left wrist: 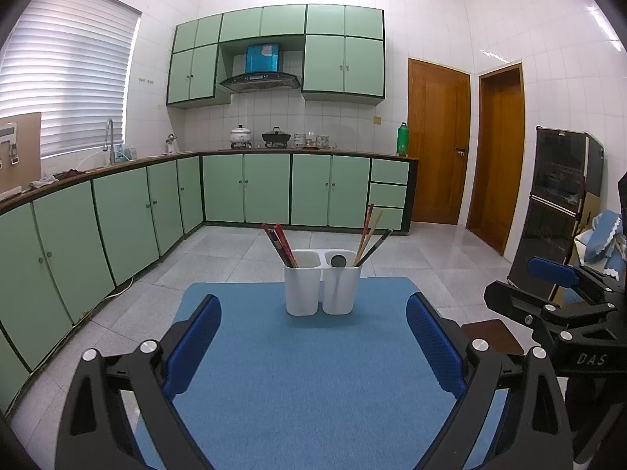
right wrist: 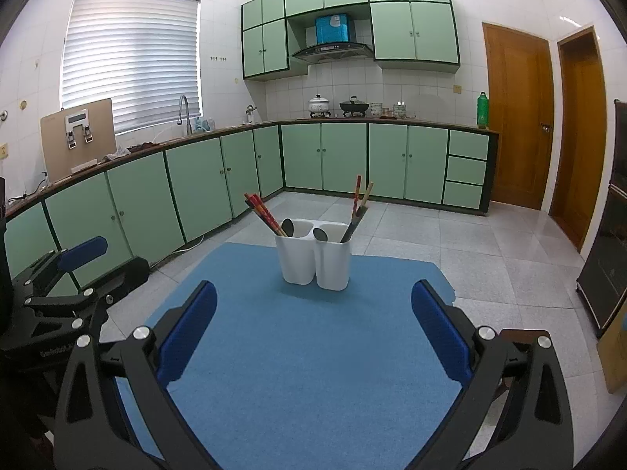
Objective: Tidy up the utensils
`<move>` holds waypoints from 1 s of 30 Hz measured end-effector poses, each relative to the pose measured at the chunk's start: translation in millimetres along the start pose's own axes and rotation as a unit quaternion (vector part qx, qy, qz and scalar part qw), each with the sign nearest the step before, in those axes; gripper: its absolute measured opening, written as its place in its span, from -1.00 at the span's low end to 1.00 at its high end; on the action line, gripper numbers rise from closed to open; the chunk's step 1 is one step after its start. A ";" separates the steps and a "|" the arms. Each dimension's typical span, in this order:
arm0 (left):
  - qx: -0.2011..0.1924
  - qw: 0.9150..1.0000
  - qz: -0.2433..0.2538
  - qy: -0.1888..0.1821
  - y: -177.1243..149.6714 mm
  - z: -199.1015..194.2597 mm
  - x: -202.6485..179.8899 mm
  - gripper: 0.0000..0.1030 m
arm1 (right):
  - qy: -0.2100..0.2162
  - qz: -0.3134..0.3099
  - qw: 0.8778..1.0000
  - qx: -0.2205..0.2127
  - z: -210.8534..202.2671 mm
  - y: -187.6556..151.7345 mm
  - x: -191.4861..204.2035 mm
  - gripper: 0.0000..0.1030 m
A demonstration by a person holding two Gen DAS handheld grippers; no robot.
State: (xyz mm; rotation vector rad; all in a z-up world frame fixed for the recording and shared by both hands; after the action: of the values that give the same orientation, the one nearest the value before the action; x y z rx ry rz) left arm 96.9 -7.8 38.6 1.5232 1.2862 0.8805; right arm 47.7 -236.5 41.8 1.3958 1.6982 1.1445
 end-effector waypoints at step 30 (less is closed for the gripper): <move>-0.007 1.000 0.000 0.004 1.2 -5.1 -1.7 0.83 | 0.003 0.000 1.000 0.000 -1.7 3.3 4.7 0.87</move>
State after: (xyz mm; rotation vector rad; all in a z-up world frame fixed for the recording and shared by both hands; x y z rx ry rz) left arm 92.2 -8.5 41.5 1.5099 1.2831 0.8959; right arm 46.6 -232.2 45.8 1.3942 1.7014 1.1500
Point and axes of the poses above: each gripper's, at about its wrist camera, not at the fingertips, and z roughly the way its jaws point, x to its left, y to its top, the point moved 5 cm from there along z, roughly the way its jaws point, and after that the axes turned 2 degrees about -x, right-handed, at the moved point
